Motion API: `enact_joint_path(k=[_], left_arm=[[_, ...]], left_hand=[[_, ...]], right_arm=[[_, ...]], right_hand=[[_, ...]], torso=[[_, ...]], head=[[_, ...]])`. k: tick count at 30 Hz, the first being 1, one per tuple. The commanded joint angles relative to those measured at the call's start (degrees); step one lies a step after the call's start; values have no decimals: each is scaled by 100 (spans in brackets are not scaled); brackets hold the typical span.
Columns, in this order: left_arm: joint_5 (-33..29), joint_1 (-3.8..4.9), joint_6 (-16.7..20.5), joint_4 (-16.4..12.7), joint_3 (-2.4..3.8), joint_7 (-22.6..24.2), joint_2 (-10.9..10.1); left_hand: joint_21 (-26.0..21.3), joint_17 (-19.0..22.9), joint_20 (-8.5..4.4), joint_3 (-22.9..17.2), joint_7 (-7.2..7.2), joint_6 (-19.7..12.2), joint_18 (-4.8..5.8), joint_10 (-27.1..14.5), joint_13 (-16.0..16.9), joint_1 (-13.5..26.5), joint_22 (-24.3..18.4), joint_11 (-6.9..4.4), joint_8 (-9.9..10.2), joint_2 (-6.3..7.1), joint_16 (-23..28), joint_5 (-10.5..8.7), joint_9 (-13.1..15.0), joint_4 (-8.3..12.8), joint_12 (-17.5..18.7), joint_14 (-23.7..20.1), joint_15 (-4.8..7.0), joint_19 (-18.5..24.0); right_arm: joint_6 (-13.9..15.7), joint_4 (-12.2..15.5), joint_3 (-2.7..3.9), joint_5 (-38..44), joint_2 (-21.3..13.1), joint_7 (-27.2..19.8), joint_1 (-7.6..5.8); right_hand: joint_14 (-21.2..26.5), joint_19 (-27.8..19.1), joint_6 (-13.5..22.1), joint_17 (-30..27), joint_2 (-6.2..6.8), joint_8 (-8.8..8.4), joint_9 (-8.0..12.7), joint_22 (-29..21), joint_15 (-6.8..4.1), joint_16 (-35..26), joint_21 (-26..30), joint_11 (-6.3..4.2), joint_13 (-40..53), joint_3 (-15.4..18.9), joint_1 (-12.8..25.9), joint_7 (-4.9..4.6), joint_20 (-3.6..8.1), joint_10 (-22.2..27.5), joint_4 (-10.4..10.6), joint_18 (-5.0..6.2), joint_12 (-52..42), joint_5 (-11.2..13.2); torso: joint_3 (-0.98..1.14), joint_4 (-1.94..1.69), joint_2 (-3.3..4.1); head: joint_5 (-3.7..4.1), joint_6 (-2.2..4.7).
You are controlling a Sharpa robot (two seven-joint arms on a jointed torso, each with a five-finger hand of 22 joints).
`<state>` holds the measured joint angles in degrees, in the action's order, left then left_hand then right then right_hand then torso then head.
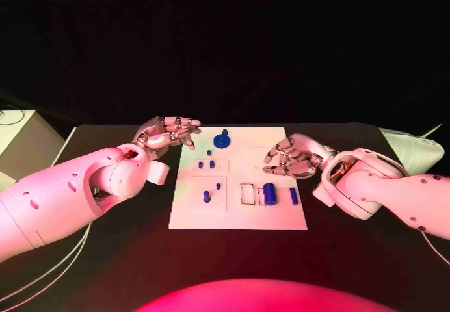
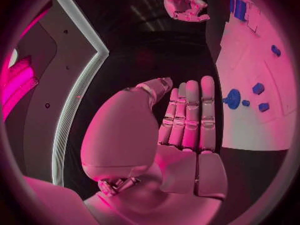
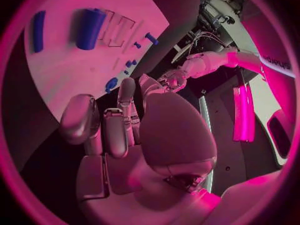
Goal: Assemble the parts on the task board
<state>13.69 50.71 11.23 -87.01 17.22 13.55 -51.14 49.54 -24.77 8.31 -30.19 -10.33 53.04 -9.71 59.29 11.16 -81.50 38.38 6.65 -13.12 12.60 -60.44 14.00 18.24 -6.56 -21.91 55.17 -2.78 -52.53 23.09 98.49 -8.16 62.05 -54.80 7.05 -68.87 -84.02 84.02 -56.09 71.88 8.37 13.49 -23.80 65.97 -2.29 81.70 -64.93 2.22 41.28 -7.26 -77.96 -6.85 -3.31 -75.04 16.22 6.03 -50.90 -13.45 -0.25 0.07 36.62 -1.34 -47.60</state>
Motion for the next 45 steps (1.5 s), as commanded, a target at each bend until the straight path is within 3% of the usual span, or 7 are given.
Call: enact_joint_path(k=[1,3,8,19,25,34,45], left_arm=[[-12,-25,-106,-30,5,133,-4],[2,-35,-114,-40,6,159,-12],[29,-55,-119,-78,6,189,-27],[43,-71,-116,-124,6,190,-45],[44,-72,-117,-130,6,180,-52],[45,-72,-116,-136,6,164,-69],[47,-72,-125,-138,6,144,-69]], left_hand=[[-32,3,-1,13,-26,-17,-83,-55,8,-2,-9,8,-25,-33,29,-7,-8,-22,-33,4,-10,-25],[-37,3,0,19,-27,-23,-82,-59,7,5,-13,10,-24,-28,30,-7,-10,-28,-33,4,-11,-25],[-43,2,2,24,-28,-29,-81,-62,7,11,-16,11,-23,-24,31,-7,-13,-35,-33,2,-13,-24],[-43,2,2,24,-28,-29,-81,-62,7,11,-16,11,-23,-24,31,-7,-13,-35,-33,2,-13,-24],[-43,2,2,24,-28,-29,-81,-62,7,11,-16,11,-23,-24,31,-7,-13,-35,-33,2,-13,-24],[-56,0,4,27,-27,-30,-81,-67,8,11,-24,11,-28,-32,32,-4,-15,-47,-36,1,-14,-26],[-56,0,4,27,-27,-30,-81,-67,8,11,-24,11,-28,-32,32,-4,-15,-47,-36,1,-14,-26]], right_arm=[[-765,95,-10,-475,-179,781,-6],[-864,144,-17,-386,-279,1035,-2],[-837,238,-43,-173,-382,1542,39],[-464,142,-90,-33,-51,2338,244],[-323,-4,-96,-23,184,2512,335],[-390,-238,-104,23,422,2671,409],[-298,-369,-106,53,678,2677,431]], right_hand=[[-418,170,59,801,-175,633,-443,625,-103,410,-614,-138,4048,301,599,141,92,-971,48,-180,-3317,-188],[-465,220,25,1064,-213,746,-519,850,-122,529,-848,-162,4294,364,673,173,106,-1116,50,-228,-3490,-182],[-519,267,133,1379,-241,732,-533,1099,-110,665,-1103,-148,4470,476,770,156,105,-1219,52,-280,-3607,-241],[-523,263,120,1424,-247,693,-507,1169,-92,685,-1164,-132,4497,632,930,145,83,-1228,58,-289,-3612,-254],[-529,266,105,1464,-232,689,-503,1208,-92,701,-1201,-134,4504,721,1009,147,80,-1230,59,-295,-3611,-257],[-538,262,103,1517,-236,677,-498,1261,-86,721,-1243,-130,4499,941,1199,144,73,-1217,65,-302,-3591,-211],[-541,259,73,1539,-295,698,-513,1321,-86,729,-1287,-133,4520,1236,1386,152,65,-1224,70,-309,-3587,113]], torso=[[18,48,-23],[26,65,-29],[24,88,-44],[10,74,-42],[9,71,-39],[13,86,-33],[12,82,-37]], head=[[61,-20],[83,-35],[130,-46],[128,-71],[121,-85],[90,-114],[97,-127]])
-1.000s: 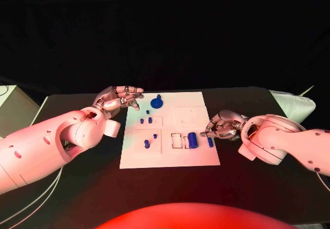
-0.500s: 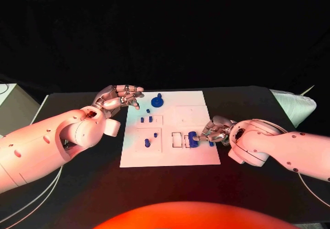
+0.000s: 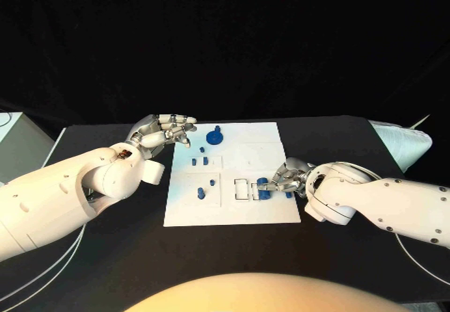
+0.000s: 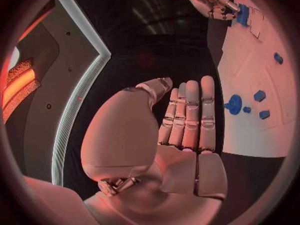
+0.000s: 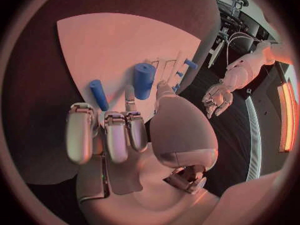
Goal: Assemble the parts on the task board
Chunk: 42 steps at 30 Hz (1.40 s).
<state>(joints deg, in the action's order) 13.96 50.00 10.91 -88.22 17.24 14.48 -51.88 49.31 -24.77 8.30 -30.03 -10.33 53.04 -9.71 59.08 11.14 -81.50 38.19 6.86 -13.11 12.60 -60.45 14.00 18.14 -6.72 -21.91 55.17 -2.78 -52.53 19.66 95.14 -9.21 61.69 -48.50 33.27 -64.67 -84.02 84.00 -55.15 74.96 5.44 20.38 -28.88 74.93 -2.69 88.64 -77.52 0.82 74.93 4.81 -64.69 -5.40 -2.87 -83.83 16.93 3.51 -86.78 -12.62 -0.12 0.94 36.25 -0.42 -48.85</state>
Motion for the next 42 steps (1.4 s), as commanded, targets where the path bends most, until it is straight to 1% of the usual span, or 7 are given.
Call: enact_joint_path(k=[1,8,12,19,27,35,42], left_arm=[[21,-1,-93,-17,4,50,5],[23,-1,-93,-16,4,38,-4],[27,-1,-91,-17,4,35,-9],[31,-1,-90,-19,4,31,-13],[34,-1,-89,-19,4,30,-16],[36,-1,-95,-18,4,17,-21],[36,-1,-100,-19,4,10,-18]], left_hand=[[-33,0,5,11,-28,-30,-81,-46,9,11,-5,-11,-29,-32,34,-4,-5,-31,-36,2,-14,-27],[-42,-1,5,10,-26,-29,-82,-48,10,7,-11,-12,-34,-39,34,-2,-7,-37,-39,2,-14,-30],[-42,-1,5,10,-26,-29,-82,-48,10,7,-11,-12,-34,-39,34,-2,-7,-37,-39,2,-14,-30],[-46,-2,5,9,-26,-29,-83,-49,11,2,-14,-12,-37,-43,34,0,-8,-39,-41,2,-13,-33],[-46,-2,5,9,-26,-29,-83,-49,11,2,-14,-12,-37,-43,34,0,-8,-39,-41,2,-13,-33],[-46,-2,5,9,-26,-29,-83,-49,11,2,-14,-12,-37,-43,34,0,-8,-39,-41,2,-13,-33],[-52,-3,5,8,-27,-29,-84,-51,11,-3,-18,-12,-42,-51,35,1,-9,-44,-44,3,-12,-38]], right_arm=[[44,-55,-1,84,73,57,19],[-1,-152,-2,55,181,60,87],[-74,-176,-4,54,211,74,108],[-113,-174,-8,89,225,114,120],[279,-64,-6,35,119,76,119],[518,198,41,-318,-35,-7,-16],[466,383,67,-467,18,-53,-181]], right_hand=[[-541,260,-20,1231,-2,9,-5,425,-46,34,-28,7,1155,29,58,7,22,-345,-1,-57,2,30],[-543,261,-34,1238,-22,19,-10,432,-47,37,-34,4,1159,33,38,12,22,-348,-9,-59,0,36],[-546,265,-67,1254,-93,49,-24,465,-58,42,-61,-10,1175,36,-177,28,26,-357,-23,-64,-4,-103],[-549,268,-126,1271,-131,95,-32,518,-82,47,-96,-39,1189,21,-582,59,43,-362,-33,-71,6,-692],[-556,286,-216,1306,-167,128,-19,584,-105,60,-157,-70,1231,-22,-712,95,60,-396,-28,-85,-24,-1111],[-558,291,-296,1314,-219,158,-14,602,-125,63,-173,-95,1220,-50,-689,122,75,-389,-14,-88,-7,-1182],[-563,299,-318,1339,-240,163,-10,628,-131,72,-201,-101,1215,-43,-631,130,81,-386,-14,-95,2,-1142]], torso=[[-3,-8,-2],[-1,-9,5],[-6,-2,-1],[-4,7,-3],[-3,-4,-1],[-6,-3,4],[-11,-7,5]], head=[[6,-4],[-17,-24],[-24,-37],[-19,-42],[-17,-26],[-48,-20],[-54,-23]])
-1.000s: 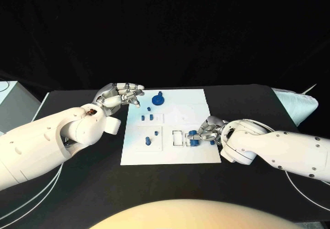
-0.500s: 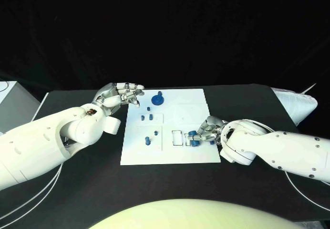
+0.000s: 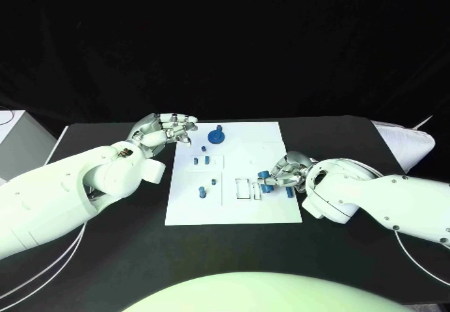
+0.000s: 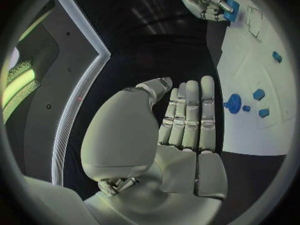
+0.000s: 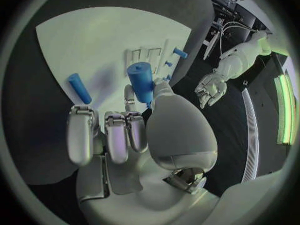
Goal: Assemble the parts on the task board
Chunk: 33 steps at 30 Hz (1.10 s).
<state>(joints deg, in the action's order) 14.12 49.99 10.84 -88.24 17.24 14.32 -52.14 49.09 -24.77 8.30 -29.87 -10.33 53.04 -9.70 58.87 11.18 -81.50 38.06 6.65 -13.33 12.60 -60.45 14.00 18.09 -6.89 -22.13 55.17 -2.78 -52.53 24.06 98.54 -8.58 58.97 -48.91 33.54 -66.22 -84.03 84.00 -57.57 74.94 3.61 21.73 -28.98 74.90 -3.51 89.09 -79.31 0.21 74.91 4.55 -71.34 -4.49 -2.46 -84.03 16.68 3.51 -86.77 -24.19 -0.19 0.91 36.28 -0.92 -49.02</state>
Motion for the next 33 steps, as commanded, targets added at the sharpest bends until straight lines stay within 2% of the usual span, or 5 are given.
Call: enact_joint_path(k=[1,14,18,23,33], left_arm=[[20,0,-94,-18,4,25,9],[20,0,-95,-35,4,21,0],[20,0,-95,-39,4,20,-1],[20,0,-97,-40,4,20,1],[20,0,-95,-42,4,18,-3]], left_hand=[[-29,-4,5,-8,-27,-29,-84,-31,8,-3,-5,9,-20,-51,35,1,-5,-28,-23,3,-12,-38],[-35,-5,6,-9,-27,-28,-83,-33,8,1,-9,11,-24,-62,35,1,-6,-39,-24,3,-14,-41],[-35,-5,6,-9,-27,-28,-83,-33,8,1,-9,11,-24,-62,35,1,-6,-39,-24,3,-14,-41],[-35,-5,6,-9,-27,-28,-83,-33,8,1,-9,11,-24,-62,35,1,-6,-39,-24,3,-14,-41],[-35,-5,6,-9,-27,-28,-83,-33,8,1,-9,11,-24,-62,35,1,-6,-39,-24,3,-14,-41]], right_arm=[[4,37,5,-202,90,-84,-33],[-435,-334,-26,-215,595,31,25],[-500,-400,-30,-177,682,67,34],[-574,-460,-33,-96,762,132,38],[-606,-653,-46,36,939,217,54]], right_hand=[[-562,299,-77,1341,-58,29,1,631,-49,27,-22,-40,1216,-18,35,39,40,-365,12,-95,2,14],[-561,294,-62,1337,-63,16,14,627,-52,25,-11,-39,1174,3,108,35,46,-331,11,-93,54,92],[-563,294,-60,1346,-64,15,16,631,-51,29,-15,-38,1174,10,128,34,46,-331,11,-94,56,108],[-564,295,-59,1350,-66,16,19,638,-49,30,-20,-36,1170,28,177,33,46,-327,12,-96,64,154],[-561,289,-56,1341,-73,27,21,637,-48,26,-8,-35,1156,79,271,32,44,-315,10,-94,91,346]], torso=[[0,-3,3],[-3,-1,8],[-10,5,3],[2,7,7],[2,-9,14]], head=[[-9,-5],[-53,-35],[-59,-37],[-71,-43],[-91,-62]])
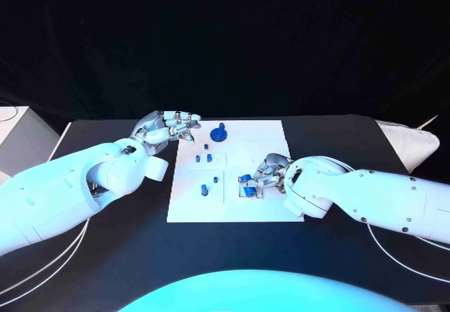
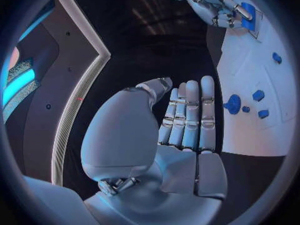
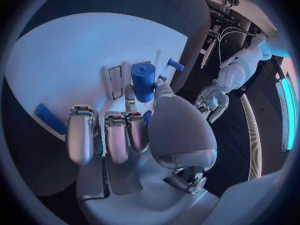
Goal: Assemble the parts on the task board
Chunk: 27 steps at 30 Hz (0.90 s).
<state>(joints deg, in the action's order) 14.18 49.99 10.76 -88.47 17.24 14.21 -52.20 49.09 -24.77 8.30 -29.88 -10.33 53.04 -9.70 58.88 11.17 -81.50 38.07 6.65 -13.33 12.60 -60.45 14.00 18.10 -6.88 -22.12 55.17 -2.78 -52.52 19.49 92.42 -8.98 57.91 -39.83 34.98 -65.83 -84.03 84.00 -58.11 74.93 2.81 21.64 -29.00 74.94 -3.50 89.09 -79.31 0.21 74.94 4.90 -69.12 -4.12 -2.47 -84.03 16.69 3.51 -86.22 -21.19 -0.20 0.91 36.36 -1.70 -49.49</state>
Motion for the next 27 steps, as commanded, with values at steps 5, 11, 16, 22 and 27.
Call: enact_joint_path(k=[5,11,16,22,27], left_arm=[[14,1,-83,-19,4,28,-4],[14,1,-83,-19,4,25,-6],[15,1,-84,-17,4,24,-5],[15,1,-83,-14,4,23,-6],[15,1,-83,-13,4,23,-6]], left_hand=[[-35,-5,6,-8,-27,-28,-83,-34,9,1,-10,10,-25,-62,35,1,-7,-40,-25,3,-14,-41],[-47,-7,7,-5,-27,-31,-83,-39,10,1,-18,10,-32,-68,36,1,-11,-53,-29,3,-14,-48],[-47,-7,7,-5,-27,-31,-83,-39,10,1,-18,10,-32,-68,36,1,-11,-53,-29,3,-14,-48],[-47,-7,7,-5,-27,-31,-83,-39,10,1,-18,10,-32,-68,36,1,-11,-53,-29,3,-14,-48],[-54,-8,7,-5,-27,-32,-83,-40,11,2,-22,10,-35,-75,37,2,-13,-62,-32,3,-14,-52]], right_arm=[[-95,-136,-9,203,79,87,24],[18,-215,-10,369,118,86,31],[60,-245,-10,437,150,75,42],[-29,-215,-10,429,153,18,55],[-60,-133,-10,404,100,-39,67]], right_hand=[[-559,283,9,1331,-33,66,13,630,-47,21,12,-33,1146,130,153,-5,43,-307,13,-91,60,391],[-559,284,15,1331,-131,106,-4,640,-47,19,15,-34,1149,246,331,-3,43,-307,18,-91,70,675],[-560,289,18,1336,-242,142,-19,655,-50,21,7,-39,1156,350,482,2,45,-312,18,-93,71,874],[-560,285,49,1336,-214,194,-43,656,-49,19,29,-38,1151,601,797,0,46,-302,27,-90,98,1407],[-560,287,74,1333,9,231,-57,667,-47,16,33,-36,1153,526,1162,-2,44,-300,35,-91,110,1722]], torso=[[5,1,5],[8,7,4],[10,7,2],[9,9,-1],[11,9,3]], head=[[-26,-17],[-26,-24],[-21,-22],[-27,-25],[-36,-24]])
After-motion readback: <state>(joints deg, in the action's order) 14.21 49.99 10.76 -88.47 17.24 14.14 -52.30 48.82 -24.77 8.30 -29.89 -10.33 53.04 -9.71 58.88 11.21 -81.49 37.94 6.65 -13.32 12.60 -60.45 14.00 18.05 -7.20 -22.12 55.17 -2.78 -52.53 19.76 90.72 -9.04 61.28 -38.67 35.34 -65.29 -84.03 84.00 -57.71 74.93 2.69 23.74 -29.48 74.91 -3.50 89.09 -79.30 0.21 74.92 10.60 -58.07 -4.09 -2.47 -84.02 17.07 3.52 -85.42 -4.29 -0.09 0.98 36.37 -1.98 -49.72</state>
